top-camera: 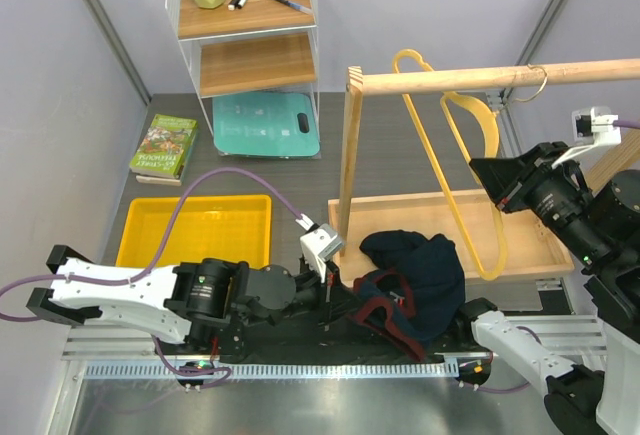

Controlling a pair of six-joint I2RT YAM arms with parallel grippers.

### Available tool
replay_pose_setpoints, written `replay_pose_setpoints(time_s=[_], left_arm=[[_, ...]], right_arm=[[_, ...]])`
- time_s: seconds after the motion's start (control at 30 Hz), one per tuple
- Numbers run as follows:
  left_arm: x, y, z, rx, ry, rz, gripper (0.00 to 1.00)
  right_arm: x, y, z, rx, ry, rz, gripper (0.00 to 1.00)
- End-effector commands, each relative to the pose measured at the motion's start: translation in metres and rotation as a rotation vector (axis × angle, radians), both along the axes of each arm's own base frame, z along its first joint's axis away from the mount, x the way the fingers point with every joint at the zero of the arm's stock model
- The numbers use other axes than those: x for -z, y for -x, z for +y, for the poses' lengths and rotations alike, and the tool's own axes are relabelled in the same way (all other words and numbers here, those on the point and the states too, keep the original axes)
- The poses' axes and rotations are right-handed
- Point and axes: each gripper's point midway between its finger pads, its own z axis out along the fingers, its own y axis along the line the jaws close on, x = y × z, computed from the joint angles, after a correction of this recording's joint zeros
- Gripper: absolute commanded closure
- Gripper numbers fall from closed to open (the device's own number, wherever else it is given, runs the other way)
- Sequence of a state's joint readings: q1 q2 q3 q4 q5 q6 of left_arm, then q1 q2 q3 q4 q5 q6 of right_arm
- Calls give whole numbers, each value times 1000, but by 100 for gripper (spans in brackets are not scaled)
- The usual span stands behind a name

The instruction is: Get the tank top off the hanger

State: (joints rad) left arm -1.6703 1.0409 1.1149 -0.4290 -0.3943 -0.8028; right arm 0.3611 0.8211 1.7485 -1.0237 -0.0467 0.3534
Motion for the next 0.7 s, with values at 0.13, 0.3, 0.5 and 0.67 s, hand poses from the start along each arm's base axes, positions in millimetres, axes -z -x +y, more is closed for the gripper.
replay_pose_setpoints(time_s=[0.13, 0.3, 0.5, 0.67], left_arm=[[-18, -8, 6, -46, 52, 3, 100], [-18, -9, 6, -50, 51, 1, 100], [-16, -14, 9, -73, 33, -15, 100], [-9, -19, 12, -90, 4, -22, 100]], right_arm=[[-4, -29, -6, 92, -4, -23, 99], [6, -37, -5, 104, 11, 6, 99], [26, -41, -5, 113, 27, 54, 99], [35, -40, -5, 113, 26, 77, 99]])
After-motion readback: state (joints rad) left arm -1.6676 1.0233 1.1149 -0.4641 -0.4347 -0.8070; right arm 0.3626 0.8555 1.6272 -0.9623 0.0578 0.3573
